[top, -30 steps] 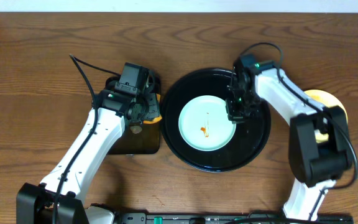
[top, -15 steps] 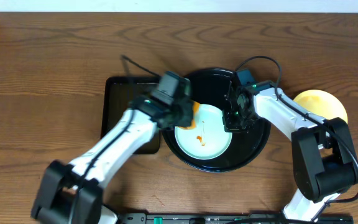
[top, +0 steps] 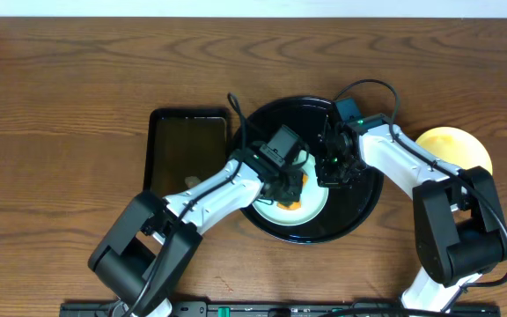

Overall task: Clean dirty plates on tray and stack at the side
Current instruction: 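Scrub the pale green plate with the sponge in the left gripper, then return the sponge to the water tray with the left gripper, then lift the pale green plate with the right gripper and move it right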

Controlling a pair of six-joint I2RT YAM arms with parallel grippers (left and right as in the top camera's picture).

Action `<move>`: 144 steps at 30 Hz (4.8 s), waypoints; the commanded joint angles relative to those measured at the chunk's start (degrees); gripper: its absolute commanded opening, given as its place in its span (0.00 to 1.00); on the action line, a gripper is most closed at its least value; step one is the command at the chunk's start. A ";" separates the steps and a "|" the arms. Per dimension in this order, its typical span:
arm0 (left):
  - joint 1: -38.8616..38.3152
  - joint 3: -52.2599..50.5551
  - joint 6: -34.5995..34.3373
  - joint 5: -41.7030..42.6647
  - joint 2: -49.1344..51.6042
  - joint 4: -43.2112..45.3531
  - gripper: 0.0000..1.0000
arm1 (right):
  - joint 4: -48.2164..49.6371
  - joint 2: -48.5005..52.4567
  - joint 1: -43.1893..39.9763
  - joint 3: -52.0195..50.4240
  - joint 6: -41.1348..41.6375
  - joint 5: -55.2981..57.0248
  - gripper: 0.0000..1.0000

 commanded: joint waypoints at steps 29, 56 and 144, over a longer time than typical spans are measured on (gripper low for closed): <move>5.14 -0.37 -3.21 -11.21 3.45 -0.76 0.12 | -1.77 -0.22 0.96 -1.14 0.48 0.55 0.01; 18.58 1.31 3.23 -15.26 -16.83 -20.24 0.08 | 2.75 0.02 0.98 -1.14 0.31 0.39 0.20; 34.86 -2.10 11.76 -9.62 -23.23 -24.41 0.54 | 6.97 -28.28 -4.39 -2.67 -7.30 29.20 0.01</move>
